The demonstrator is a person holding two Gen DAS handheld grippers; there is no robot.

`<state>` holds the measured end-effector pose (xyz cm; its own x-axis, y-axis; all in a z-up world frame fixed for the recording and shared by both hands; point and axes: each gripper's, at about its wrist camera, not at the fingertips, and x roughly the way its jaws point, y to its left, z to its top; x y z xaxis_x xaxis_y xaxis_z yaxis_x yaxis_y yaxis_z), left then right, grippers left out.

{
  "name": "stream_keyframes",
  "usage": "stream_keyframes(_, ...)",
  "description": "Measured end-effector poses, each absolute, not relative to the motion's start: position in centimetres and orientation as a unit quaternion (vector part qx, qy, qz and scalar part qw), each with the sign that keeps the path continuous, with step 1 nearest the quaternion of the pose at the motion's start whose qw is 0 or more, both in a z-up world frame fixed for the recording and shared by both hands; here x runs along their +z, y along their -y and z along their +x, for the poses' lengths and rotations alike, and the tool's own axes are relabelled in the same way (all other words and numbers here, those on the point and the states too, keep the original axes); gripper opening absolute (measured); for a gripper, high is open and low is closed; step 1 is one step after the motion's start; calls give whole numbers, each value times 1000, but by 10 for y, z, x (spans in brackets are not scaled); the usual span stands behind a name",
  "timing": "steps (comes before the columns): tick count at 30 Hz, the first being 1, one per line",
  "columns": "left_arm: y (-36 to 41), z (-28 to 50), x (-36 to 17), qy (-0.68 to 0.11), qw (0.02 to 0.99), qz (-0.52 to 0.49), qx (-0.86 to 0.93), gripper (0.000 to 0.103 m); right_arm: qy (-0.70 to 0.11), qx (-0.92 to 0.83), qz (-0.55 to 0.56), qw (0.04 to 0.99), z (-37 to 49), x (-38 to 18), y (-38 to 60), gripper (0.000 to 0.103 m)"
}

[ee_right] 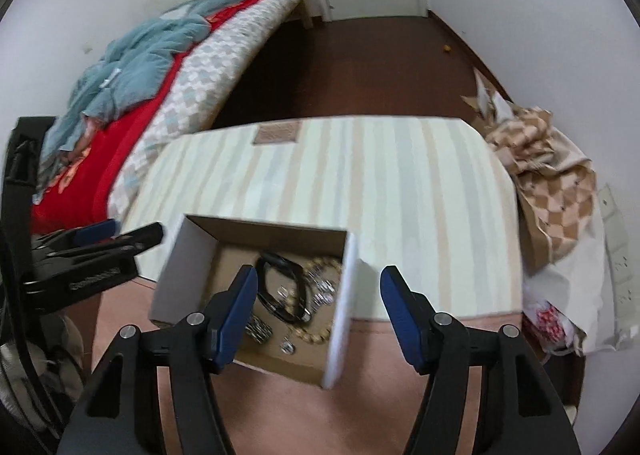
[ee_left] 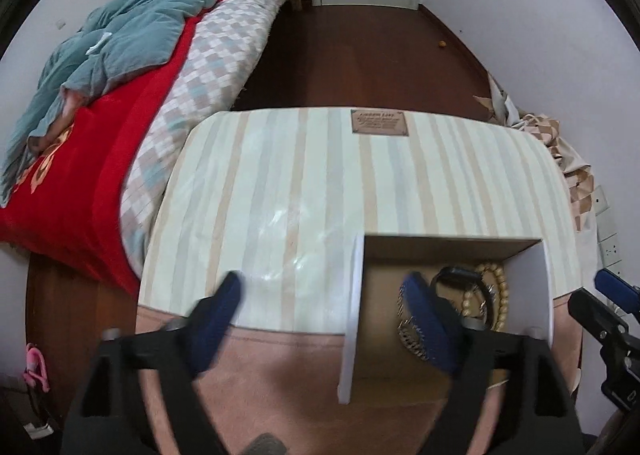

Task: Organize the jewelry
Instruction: 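Lower the bracelet and ring into the white box and open both tools, then withdraw both tools back from the box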

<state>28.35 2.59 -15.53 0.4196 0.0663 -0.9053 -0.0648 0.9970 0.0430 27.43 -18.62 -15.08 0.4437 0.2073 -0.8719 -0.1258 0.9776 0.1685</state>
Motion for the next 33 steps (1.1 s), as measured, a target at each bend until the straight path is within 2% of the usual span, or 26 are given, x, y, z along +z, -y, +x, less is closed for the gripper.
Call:
stream_keyframes(1, -26, 278, -157, -536, 843, 3, 40, 103, -524, 89, 36, 847, 272, -153, 187, 71)
stream_keyframes(3, -24, 269, -161, -534, 844, 16, 49, 103, -536, 67, 22, 841, 266, -160, 187, 97)
stream_keyframes(4, -22, 264, -163, -533, 844, 25, 54, 103, -540, 58, 17, 839, 264, -163, 187, 100)
stream_keyframes(10, -22, 239, -167, -537, 841, 27, 64, 103, -557, 25, 6, 830, 244, -174, 186, 101)
stream_keyframes(15, -22, 216, -150, -528, 846, 24, 71, 103, -547, 10, 3, 837, 224, -158, 185, 101)
stream_keyframes(33, -19, 85, -8, -434, 900, -1, 49, 103, -455, 4, 1, 890, 85, -5, 182, 101)
